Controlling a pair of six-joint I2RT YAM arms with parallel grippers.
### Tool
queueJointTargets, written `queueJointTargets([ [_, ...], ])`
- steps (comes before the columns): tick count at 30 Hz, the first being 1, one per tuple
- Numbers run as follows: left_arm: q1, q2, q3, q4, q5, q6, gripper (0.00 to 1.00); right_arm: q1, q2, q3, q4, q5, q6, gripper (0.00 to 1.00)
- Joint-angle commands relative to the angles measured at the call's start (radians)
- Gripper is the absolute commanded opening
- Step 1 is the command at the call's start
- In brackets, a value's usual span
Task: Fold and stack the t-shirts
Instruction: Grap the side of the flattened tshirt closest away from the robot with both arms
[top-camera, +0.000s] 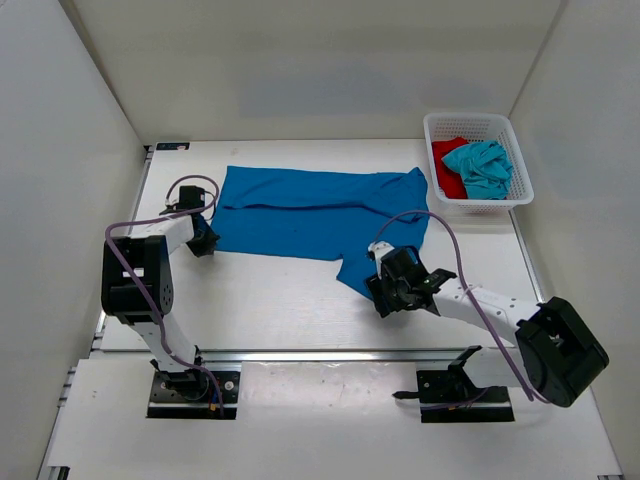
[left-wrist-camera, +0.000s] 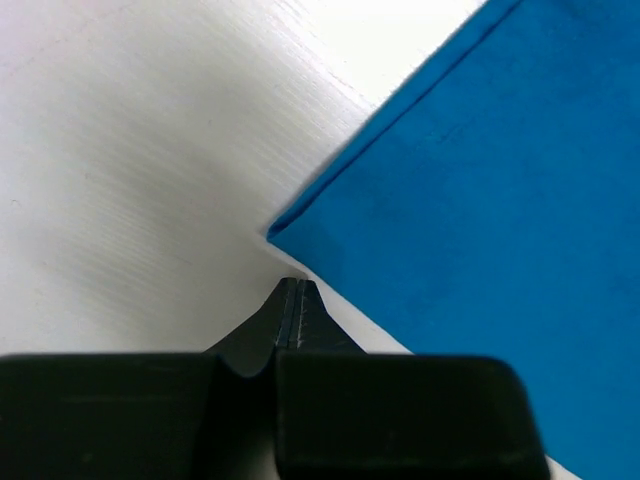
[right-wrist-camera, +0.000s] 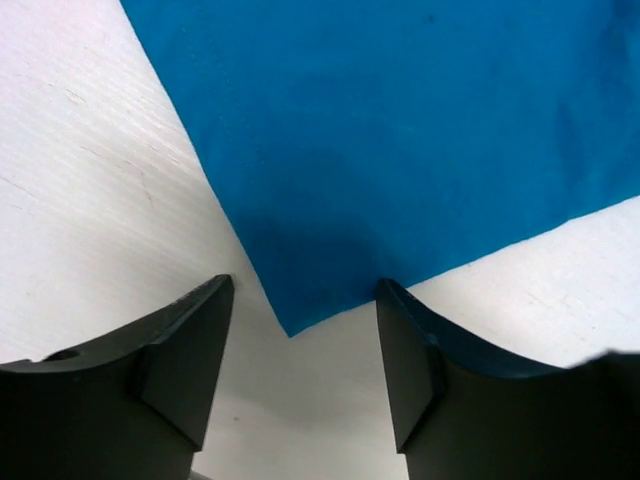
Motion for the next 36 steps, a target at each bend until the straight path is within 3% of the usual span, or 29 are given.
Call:
queueJointTargets([
  [1, -0.004, 0.008, -0.035, 0.021, 0.028, 0.004, 0.00, -0.028, 0.003, -0.038, 0.023, -0.082, 0.071, 0.56],
  [4, -0.004, 0.013, -0.024, 0.032, 0.047, 0.020, 0.00, -0.027, 0.046, -0.034, 0.043, -0.053, 0.081, 0.52],
  [9, -0.010, -0.013, 0.011, 0.007, 0.026, 0.030, 0.00, -0.054, 0.107, 0.014, 0.040, 0.023, 0.088, 0.24],
  [12, -0.010, -0.055, -0.004, 0.020, 0.018, 0.032, 0.00, -0.074, 0.075, -0.004, 0.057, 0.001, 0.084, 0.22],
  [13, -0.007, -0.070, -0.006, 0.007, 0.014, 0.027, 0.01, -0.079, 0.058, -0.017, 0.061, 0.000, 0.079, 0.16],
  [14, -0.002, -0.082, -0.004, -0.012, -0.001, 0.012, 0.14, -0.091, 0.038, -0.020, 0.069, -0.006, 0.075, 0.13],
  [15, -0.001, -0.093, -0.010, -0.019, -0.015, 0.010, 0.45, -0.094, 0.030, -0.027, 0.072, -0.018, 0.078, 0.09],
  [16, 0.001, -0.108, -0.015, -0.025, -0.024, 0.015, 0.70, -0.108, 0.009, -0.032, 0.071, -0.024, 0.075, 0.07],
  [19, 0.013, -0.137, -0.030, -0.008, -0.060, 0.024, 0.84, -0.140, -0.008, -0.034, 0.060, -0.044, 0.072, 0.00],
  [24, 0.022, -0.075, 0.001, 0.043, -0.024, 0.009, 0.75, -0.148, 0.006, -0.026, 0.075, -0.092, 0.053, 0.01],
  [26, 0.010, -0.040, 0.017, 0.046, -0.037, 0.018, 0.64, -0.148, 0.001, -0.020, 0.071, -0.093, 0.042, 0.00],
  [31, 0.007, 0.048, 0.051, 0.079, -0.023, 0.006, 0.56, -0.168, -0.019, -0.026, 0.066, -0.107, 0.041, 0.00],
  [32, 0.013, 0.063, 0.060, 0.075, -0.011, 0.004, 0.44, -0.159, -0.022, -0.021, 0.058, -0.108, 0.039, 0.00],
  [33, 0.010, 0.070, 0.070, 0.066, -0.014, 0.007, 0.21, -0.165, -0.028, -0.023, 0.045, -0.110, 0.033, 0.00],
  [34, -0.007, 0.070, 0.067, 0.058, -0.040, 0.010, 0.04, -0.164, -0.034, -0.018, 0.043, -0.110, 0.027, 0.00],
  [36, -0.010, 0.053, 0.056, 0.046, -0.058, 0.030, 0.00, -0.154, -0.069, -0.018, 0.016, -0.115, 0.022, 0.00],
])
